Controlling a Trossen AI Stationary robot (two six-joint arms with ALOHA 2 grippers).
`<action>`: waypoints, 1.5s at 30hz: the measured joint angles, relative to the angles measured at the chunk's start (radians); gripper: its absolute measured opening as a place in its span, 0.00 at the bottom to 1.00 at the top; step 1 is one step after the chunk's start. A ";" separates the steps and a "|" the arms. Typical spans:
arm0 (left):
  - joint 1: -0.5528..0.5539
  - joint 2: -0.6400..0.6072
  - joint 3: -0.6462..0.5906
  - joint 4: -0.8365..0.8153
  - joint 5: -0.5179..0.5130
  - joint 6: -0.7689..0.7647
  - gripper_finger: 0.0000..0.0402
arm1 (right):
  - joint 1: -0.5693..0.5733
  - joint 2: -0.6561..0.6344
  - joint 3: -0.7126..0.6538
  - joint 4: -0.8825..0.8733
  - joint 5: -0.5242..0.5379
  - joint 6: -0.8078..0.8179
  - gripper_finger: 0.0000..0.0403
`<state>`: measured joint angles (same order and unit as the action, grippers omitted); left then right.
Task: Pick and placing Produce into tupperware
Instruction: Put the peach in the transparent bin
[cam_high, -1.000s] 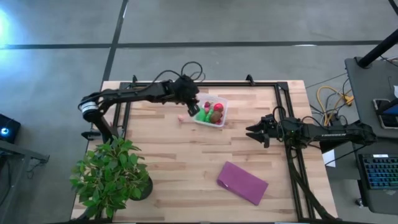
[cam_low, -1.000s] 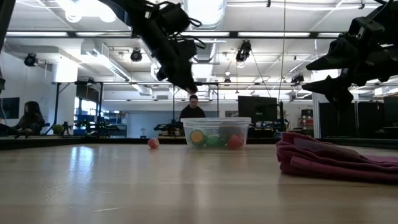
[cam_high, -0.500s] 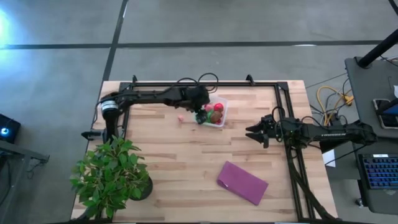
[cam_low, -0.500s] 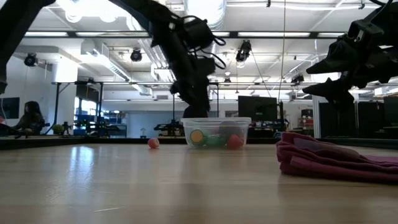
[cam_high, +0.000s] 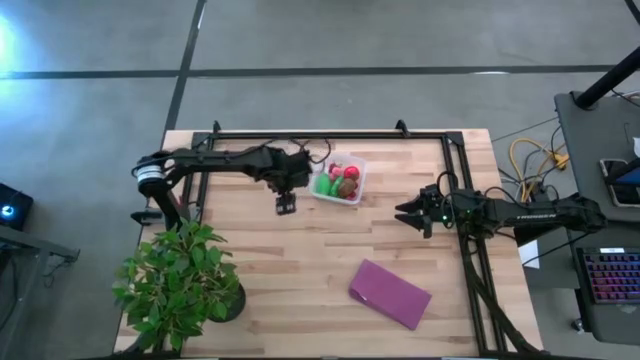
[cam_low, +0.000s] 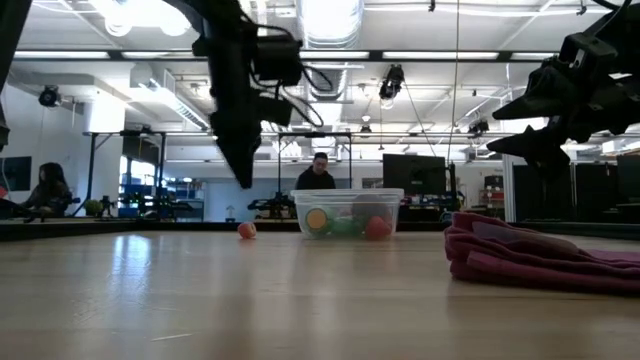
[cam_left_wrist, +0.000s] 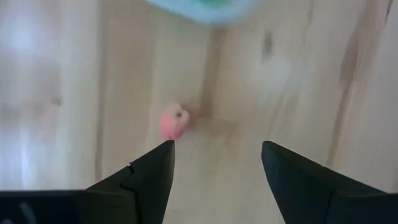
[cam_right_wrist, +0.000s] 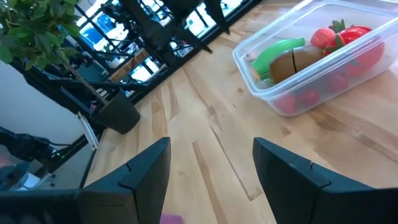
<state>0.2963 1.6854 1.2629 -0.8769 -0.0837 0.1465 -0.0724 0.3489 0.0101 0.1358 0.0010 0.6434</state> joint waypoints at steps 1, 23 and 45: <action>-0.001 0.001 -0.023 0.010 0.000 0.052 0.56 | 0.000 0.001 0.000 -0.001 0.000 0.000 0.54; 0.046 0.086 -0.129 0.248 -0.069 0.201 0.56 | 0.000 0.001 0.000 -0.005 0.000 0.000 0.54; 0.075 0.133 -0.131 0.266 -0.050 0.199 0.44 | 0.000 0.001 0.000 -0.005 0.000 0.000 0.54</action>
<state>0.3717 1.8183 1.1316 -0.6114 -0.1333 0.3458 -0.0727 0.3496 0.0101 0.1310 0.0006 0.6434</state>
